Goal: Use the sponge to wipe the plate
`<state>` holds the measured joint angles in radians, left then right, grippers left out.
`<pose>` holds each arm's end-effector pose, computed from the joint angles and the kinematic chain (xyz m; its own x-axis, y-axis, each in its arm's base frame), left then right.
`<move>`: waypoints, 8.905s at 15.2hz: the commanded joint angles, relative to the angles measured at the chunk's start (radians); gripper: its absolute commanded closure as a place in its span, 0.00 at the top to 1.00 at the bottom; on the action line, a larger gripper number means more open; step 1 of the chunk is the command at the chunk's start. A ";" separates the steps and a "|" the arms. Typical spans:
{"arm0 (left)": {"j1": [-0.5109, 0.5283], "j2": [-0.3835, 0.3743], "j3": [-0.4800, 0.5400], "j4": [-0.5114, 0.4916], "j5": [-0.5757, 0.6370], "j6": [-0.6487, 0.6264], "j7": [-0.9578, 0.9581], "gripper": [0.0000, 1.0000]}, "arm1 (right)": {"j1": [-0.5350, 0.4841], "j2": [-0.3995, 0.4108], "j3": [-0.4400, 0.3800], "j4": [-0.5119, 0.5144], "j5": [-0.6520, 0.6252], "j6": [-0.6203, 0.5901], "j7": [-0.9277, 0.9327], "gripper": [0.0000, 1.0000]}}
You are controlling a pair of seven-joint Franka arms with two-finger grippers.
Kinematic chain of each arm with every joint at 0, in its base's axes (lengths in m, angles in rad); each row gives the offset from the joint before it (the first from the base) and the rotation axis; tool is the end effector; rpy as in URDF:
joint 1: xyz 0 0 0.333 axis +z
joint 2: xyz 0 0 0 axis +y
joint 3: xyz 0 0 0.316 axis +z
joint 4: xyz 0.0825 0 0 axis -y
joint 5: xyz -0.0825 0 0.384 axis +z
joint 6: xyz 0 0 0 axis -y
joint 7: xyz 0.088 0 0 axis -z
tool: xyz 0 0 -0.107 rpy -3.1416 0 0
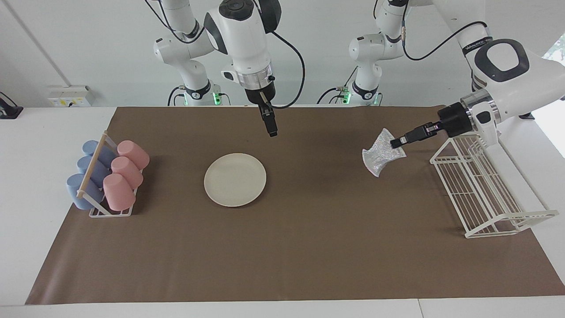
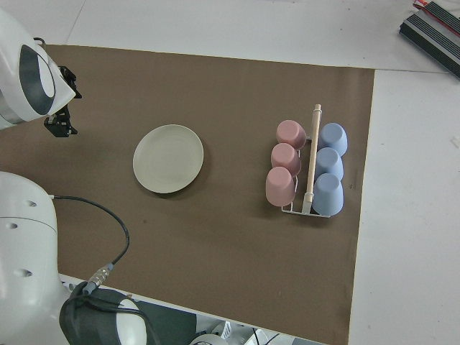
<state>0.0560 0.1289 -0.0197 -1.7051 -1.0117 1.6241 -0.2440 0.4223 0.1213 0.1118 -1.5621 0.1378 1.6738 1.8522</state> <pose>0.5937 -0.0645 0.5391 0.8827 0.2032 -0.4238 0.4667 -0.4852 0.7394 0.5097 0.3127 0.5692 0.2290 -0.9631 -0.1412 -0.9699 -0.2381 0.0512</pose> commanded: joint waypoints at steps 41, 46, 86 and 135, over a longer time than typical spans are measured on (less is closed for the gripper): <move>-0.239 -0.302 0.000 -0.630 -0.564 0.151 0.477 0.00 | 0.139 0.167 0.008 0.148 0.043 0.099 0.167 0.41; -0.238 -0.302 0.001 -0.630 -0.564 0.152 0.476 0.00 | 0.139 0.169 0.008 0.149 0.046 0.101 0.163 0.00; -0.136 -0.210 0.003 -0.518 0.241 0.421 0.379 1.00 | -0.206 -0.008 0.000 -0.742 0.051 0.817 -0.675 0.00; -0.143 -0.203 0.003 -0.518 0.248 0.510 0.370 1.00 | -0.082 0.035 0.000 -0.717 0.218 0.862 -0.604 0.00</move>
<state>-0.0744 -0.0864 -0.0204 -2.2366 -0.7894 2.1143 0.1503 0.3087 0.1551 0.1069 -2.2814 0.3626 2.5535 1.1654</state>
